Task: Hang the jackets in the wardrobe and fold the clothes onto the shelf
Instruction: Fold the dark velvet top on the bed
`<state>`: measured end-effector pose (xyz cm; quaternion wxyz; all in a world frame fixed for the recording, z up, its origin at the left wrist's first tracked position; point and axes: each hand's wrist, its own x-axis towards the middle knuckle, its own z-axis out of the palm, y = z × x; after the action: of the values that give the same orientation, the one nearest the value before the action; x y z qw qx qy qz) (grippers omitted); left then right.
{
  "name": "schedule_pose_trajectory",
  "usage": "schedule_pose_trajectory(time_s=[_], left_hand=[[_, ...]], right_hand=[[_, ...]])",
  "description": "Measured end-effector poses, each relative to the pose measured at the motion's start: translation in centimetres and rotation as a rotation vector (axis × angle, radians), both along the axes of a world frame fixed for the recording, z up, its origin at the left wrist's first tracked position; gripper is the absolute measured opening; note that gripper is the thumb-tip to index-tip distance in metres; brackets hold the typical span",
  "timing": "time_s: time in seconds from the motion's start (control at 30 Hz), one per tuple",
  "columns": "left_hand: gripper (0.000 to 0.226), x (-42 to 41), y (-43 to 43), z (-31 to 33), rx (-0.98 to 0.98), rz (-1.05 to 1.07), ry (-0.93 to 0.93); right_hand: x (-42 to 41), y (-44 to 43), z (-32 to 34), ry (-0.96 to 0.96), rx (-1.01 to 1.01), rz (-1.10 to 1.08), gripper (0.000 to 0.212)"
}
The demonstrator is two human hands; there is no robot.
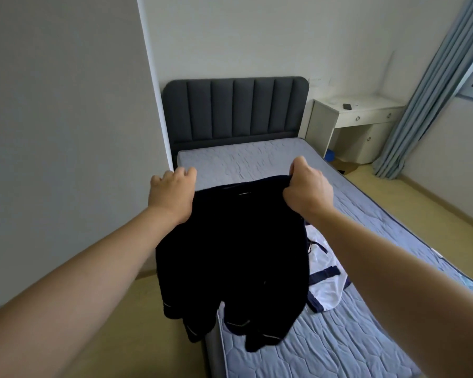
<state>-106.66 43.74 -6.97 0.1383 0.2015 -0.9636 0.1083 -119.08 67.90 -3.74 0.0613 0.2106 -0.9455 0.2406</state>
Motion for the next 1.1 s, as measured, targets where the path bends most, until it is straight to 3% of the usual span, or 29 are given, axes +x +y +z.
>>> schedule_pose_trajectory(time_s=[0.13, 0.23, 0.3, 0.37, 0.47, 0.53, 0.6, 0.7, 0.73, 0.8, 0.87, 0.93, 1.0, 1.1], left_hand=[[0.025, -0.3, -0.6, -0.2, 0.407, 0.181, -0.187], [0.03, -1.3, -0.3, 0.0, 0.757, 0.278, 0.077], [0.035, -2.4, 0.5, -0.1, 1.014, 0.219, 0.267], [0.035, -3.1, 1.4, -0.4, 1.004, 0.09, 0.267], [0.028, -4.0, 1.9, -0.5, 0.587, -0.12, 0.111], [0.026, -5.1, 2.2, 0.2, 0.493, -0.141, 0.057], [0.025, -6.5, 3.0, 1.4, 0.612, -0.063, 0.058], [0.022, -8.5, 4.3, 2.2, 1.14, 0.024, 0.076], [0.022, -9.0, 4.5, 2.0, 1.223, 0.025, 0.06], [0.026, -9.6, 4.5, 1.7, 1.062, -0.062, -0.014], [0.047, -9.9, 4.1, 1.7, 0.652, -0.195, -0.102], [0.066, -9.9, 3.8, 1.8, 0.379, -0.323, -0.165], [0.068, -10.0, 3.8, 2.0, 0.282, -0.422, -0.241], [0.047, -10.6, 4.4, 1.8, 0.213, -0.444, -0.252]], right_hand=[[-1.4, 0.9, 1.8, -0.067, 0.261, 0.052, 0.013], [-2.3, 2.2, 1.6, -0.241, 0.485, 0.054, 0.009], [-2.5, 3.1, 1.3, -0.371, 0.618, -0.001, 0.013], [-3.5, 4.4, 1.3, -0.493, 0.69, -0.083, 0.023], [-5.2, 6.8, 1.8, -0.646, 0.47, -0.273, 0.011], [-5.6, 8.1, 2.1, -0.6, 0.28, -0.326, 0.012], [-5.6, 9.3, 2.4, -0.42, 0.192, -0.274, 0.021], [-5.4, 11.0, 2.3, -0.352, 0.129, -0.267, 0.027], [-5.4, 11.6, 2.3, -0.345, 0.12, -0.269, 0.026], [-5.5, 13.1, 2.2, -0.344, 0.136, -0.273, 0.022], [-5.6, 15.2, 1.7, -0.344, 0.147, -0.288, 0.018], [-5.5, 17.5, 1.1, -0.403, 0.084, -0.293, 0.023], [-5.4, 19.6, 0.8, -0.491, -0.041, -0.239, 0.033], [-4.8, 21.8, 0.9, -0.702, -0.174, -0.102, 0.059]])
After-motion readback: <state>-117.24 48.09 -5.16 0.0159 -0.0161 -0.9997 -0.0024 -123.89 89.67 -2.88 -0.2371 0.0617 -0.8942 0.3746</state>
